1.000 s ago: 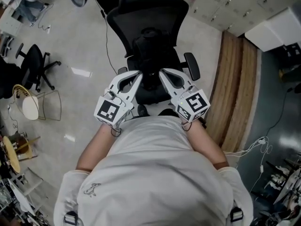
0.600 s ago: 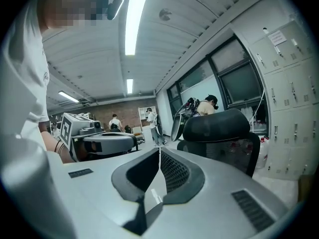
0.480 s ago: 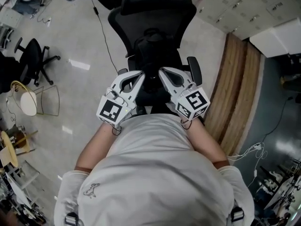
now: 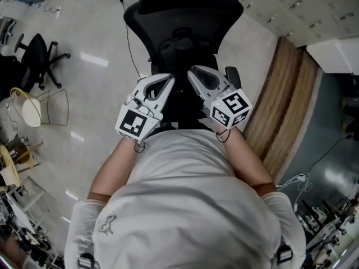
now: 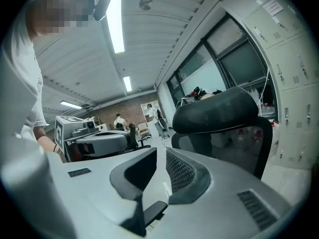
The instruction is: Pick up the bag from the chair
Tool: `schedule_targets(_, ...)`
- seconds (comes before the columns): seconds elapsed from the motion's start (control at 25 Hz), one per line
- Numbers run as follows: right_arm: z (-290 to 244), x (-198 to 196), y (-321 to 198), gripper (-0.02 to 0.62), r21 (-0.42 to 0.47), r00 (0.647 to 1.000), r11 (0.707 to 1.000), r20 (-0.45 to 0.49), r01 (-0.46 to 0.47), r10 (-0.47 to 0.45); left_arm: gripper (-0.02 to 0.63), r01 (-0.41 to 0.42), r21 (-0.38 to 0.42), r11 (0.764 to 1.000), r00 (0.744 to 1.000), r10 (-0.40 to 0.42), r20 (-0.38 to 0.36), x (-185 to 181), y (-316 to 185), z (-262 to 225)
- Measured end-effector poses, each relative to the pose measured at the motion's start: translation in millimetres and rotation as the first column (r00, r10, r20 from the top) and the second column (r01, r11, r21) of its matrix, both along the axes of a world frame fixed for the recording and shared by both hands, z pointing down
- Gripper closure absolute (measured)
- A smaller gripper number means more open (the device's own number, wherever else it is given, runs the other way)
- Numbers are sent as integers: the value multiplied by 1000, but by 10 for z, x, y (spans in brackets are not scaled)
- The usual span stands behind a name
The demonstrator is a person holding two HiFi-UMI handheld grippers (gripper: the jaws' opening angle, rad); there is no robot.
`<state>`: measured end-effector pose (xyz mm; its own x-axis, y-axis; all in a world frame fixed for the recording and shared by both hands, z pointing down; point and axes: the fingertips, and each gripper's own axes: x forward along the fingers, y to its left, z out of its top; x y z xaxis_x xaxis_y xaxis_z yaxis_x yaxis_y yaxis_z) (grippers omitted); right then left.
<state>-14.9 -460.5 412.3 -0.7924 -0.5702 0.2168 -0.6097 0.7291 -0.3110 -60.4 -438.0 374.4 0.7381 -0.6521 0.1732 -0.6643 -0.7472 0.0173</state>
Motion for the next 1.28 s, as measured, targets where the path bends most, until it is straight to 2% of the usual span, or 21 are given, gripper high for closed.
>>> schedule_targets(0.04,70,-4,-45,550,-18,1000,1000,8,5,-5,598,3,-2,1000,1000,-3,4,0,-56,42)
schedule_targets(0.16,291,-15,-164,477,-93,999,995,35,22,-18,599,14,-17,1000,1000,-14,16,-4,-209,172)
schedule_targets(0.36,597,75,-379,446,-198,996,980,85,25,-8,598,29,-70,997,999,-27,22,60,-411,385)
schedule_targets(0.52,828,61,-475,422,-246,995,968,102,45,-20,598,37,-99,994,999,-33,38,82,-519,621)
schedule_targets(0.72,1096,31,-590,408,-297,993,953,112,65,-33,598,68,-122,990,997,-64,34,68,-622,806)
schedule_targets(0.96,1432,9,-803,403,-390,987,919,160,55,9,598,93,-165,982,996,-92,17,42,-680,973)
schedule_targets(1.28,1626,-65,-1095,399,-432,977,901,206,42,53,599,129,-180,975,992,-127,27,-55,-768,1062)
